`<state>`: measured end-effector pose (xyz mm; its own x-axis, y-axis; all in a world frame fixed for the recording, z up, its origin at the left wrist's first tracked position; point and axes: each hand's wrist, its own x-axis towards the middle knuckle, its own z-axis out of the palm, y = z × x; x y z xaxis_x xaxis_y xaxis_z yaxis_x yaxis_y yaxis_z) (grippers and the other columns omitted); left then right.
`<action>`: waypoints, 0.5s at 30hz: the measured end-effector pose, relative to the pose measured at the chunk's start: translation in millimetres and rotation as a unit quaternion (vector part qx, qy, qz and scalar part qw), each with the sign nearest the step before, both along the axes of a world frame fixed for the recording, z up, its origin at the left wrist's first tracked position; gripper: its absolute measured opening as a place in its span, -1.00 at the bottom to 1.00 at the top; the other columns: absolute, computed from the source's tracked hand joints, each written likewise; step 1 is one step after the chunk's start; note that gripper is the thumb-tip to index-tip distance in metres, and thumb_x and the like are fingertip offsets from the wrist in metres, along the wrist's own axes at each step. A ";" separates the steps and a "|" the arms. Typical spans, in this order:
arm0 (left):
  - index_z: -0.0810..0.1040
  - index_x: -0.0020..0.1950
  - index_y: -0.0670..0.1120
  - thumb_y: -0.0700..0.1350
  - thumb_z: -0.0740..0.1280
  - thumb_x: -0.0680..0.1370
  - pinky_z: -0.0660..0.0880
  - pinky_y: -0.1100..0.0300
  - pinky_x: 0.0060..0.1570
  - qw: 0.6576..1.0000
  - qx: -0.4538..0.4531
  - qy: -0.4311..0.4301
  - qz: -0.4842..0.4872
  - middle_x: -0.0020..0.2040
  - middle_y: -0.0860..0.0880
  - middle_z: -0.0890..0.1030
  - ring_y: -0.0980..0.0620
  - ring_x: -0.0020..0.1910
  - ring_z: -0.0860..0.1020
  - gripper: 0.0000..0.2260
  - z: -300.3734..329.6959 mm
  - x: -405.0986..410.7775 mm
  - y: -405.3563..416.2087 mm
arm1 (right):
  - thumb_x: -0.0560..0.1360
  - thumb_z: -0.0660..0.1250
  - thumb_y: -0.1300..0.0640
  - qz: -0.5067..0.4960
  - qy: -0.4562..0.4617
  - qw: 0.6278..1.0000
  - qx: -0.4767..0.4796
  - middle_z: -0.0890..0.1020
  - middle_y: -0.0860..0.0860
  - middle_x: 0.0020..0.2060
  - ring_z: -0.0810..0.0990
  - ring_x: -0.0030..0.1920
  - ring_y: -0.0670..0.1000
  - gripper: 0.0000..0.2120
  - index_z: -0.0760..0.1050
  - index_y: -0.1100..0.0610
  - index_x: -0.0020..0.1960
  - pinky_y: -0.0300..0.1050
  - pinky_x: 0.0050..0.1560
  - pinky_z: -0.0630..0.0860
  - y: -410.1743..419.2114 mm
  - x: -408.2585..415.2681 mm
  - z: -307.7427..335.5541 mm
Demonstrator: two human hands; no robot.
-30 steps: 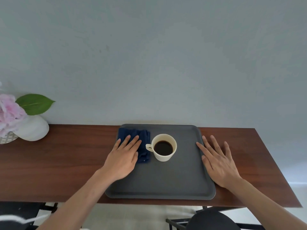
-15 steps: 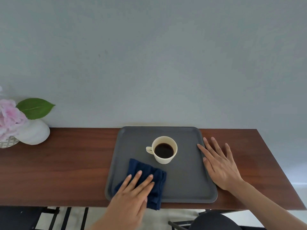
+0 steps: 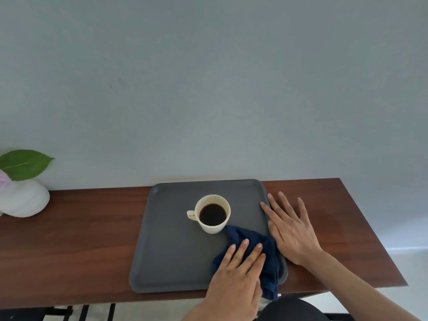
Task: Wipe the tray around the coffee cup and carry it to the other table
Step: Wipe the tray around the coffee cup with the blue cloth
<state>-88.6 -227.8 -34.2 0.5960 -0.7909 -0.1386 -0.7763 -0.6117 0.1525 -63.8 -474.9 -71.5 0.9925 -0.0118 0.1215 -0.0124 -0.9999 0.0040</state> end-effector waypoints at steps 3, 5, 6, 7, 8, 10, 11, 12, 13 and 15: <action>0.44 0.51 0.07 0.11 0.10 0.58 0.42 -0.07 0.41 0.999 -0.012 -0.012 0.045 0.56 0.11 0.34 0.03 0.54 0.30 -0.50 -1.8 2.4 -6.0 | 0.70 -0.07 -0.04 -0.013 -0.039 0.999 0.017 0.29 -0.07 0.63 0.02 0.68 0.04 -0.47 0.26 0.00 0.64 0.39 0.59 0.02 -1.2 -4.4 -0.7; 0.25 0.61 0.03 0.11 -0.03 0.62 0.15 -0.17 0.54 0.998 -0.035 0.011 0.052 0.64 0.08 0.12 0.00 0.61 0.07 -0.45 -8.7 4.9 -11.8 | 0.67 0.00 0.00 -0.012 -0.061 0.998 0.023 0.37 -0.07 0.58 0.10 0.67 0.04 -0.48 0.36 0.03 0.59 0.40 0.59 0.05 0.1 -7.4 -1.1; 0.14 0.65 0.01 0.10 -0.10 0.63 -0.02 -0.19 0.56 0.997 -0.047 0.028 0.053 0.65 0.08 0.00 -0.01 0.62 -0.07 -0.42 -11.8 6.9 -15.2 | 0.66 0.02 0.02 -0.011 -0.070 0.997 0.025 0.41 -0.07 0.57 0.13 0.66 0.05 -0.49 0.39 0.05 0.57 0.40 0.58 0.06 1.3 -8.7 -0.9; 0.06 0.66 -0.01 0.10 -0.14 0.62 -0.14 -0.18 0.57 0.996 -0.057 0.035 0.059 0.66 0.08 -0.08 -0.01 0.62 -0.16 -0.41 -13.7 9.1 -18.4 | 0.64 0.04 0.04 -0.011 -0.079 0.996 0.029 0.44 -0.06 0.55 0.18 0.65 0.07 -0.49 0.43 0.07 0.54 0.41 0.58 0.07 2.7 -9.8 -0.6; 0.02 0.67 -0.02 0.09 -0.16 0.62 -0.20 -0.16 0.57 0.995 -0.065 0.031 0.065 0.66 0.07 -0.11 -0.01 0.62 -0.21 -0.40 -15.2 12.3 -21.2 | 0.64 0.05 0.05 -0.015 -0.086 0.996 0.031 0.48 -0.04 0.52 0.22 0.64 0.09 -0.50 0.46 0.09 0.52 0.41 0.57 0.07 3.9 -10.9 -0.3; -0.02 0.67 -0.03 0.07 -0.13 0.63 -0.26 -0.12 0.56 0.995 -0.067 0.021 0.074 0.67 0.05 -0.12 0.00 0.62 -0.25 -0.41 -16.9 21.5 -26.9 | 0.64 0.04 0.05 -0.033 -0.092 0.995 0.032 0.54 0.01 0.47 0.32 0.59 0.14 -0.51 0.50 0.13 0.48 0.42 0.57 0.07 6.2 -13.4 0.3; -0.03 0.67 -0.04 0.05 -0.09 0.65 -0.27 -0.11 0.57 0.994 -0.068 0.017 0.079 0.68 0.03 -0.12 -0.01 0.62 -0.25 -0.42 -17.1 27.5 -30.3 | 0.64 0.03 0.04 -0.048 -0.091 0.994 0.032 0.55 0.02 0.46 0.35 0.57 0.15 -0.51 0.50 0.14 0.46 0.42 0.57 0.06 7.2 -14.7 0.6; -0.04 0.67 -0.05 0.03 -0.04 0.66 -0.26 -0.11 0.57 0.994 -0.069 0.014 0.084 0.68 0.01 -0.11 -0.02 0.63 -0.24 -0.43 -17.7 33.6 -34.2 | 0.65 0.02 0.03 -0.062 -0.089 0.994 0.031 0.56 0.04 0.46 0.38 0.56 0.17 -0.50 0.51 0.15 0.46 0.41 0.58 0.05 8.3 -16.0 1.0; -0.06 0.66 -0.07 0.02 0.01 0.68 -0.24 -0.11 0.58 0.993 -0.069 0.014 0.090 0.68 0.00 -0.12 -0.04 0.63 -0.24 -0.43 -18.0 39.8 -38.9 | 0.65 0.02 0.02 -0.073 -0.088 0.993 0.032 0.56 0.06 0.45 0.40 0.54 0.18 -0.50 0.51 0.16 0.45 0.40 0.58 0.05 9.1 -17.3 1.3; -0.08 0.66 -0.09 0.00 0.07 0.70 -0.20 -0.13 0.59 0.992 -0.066 0.018 0.103 0.68 -0.03 -0.14 -0.07 0.62 -0.25 -0.42 -17.1 52.3 -50.4 | 0.64 0.01 0.02 -0.085 -0.090 0.992 0.032 0.57 0.10 0.44 0.43 0.51 0.19 -0.50 0.53 0.17 0.43 0.39 0.58 0.07 10.2 -18.6 1.8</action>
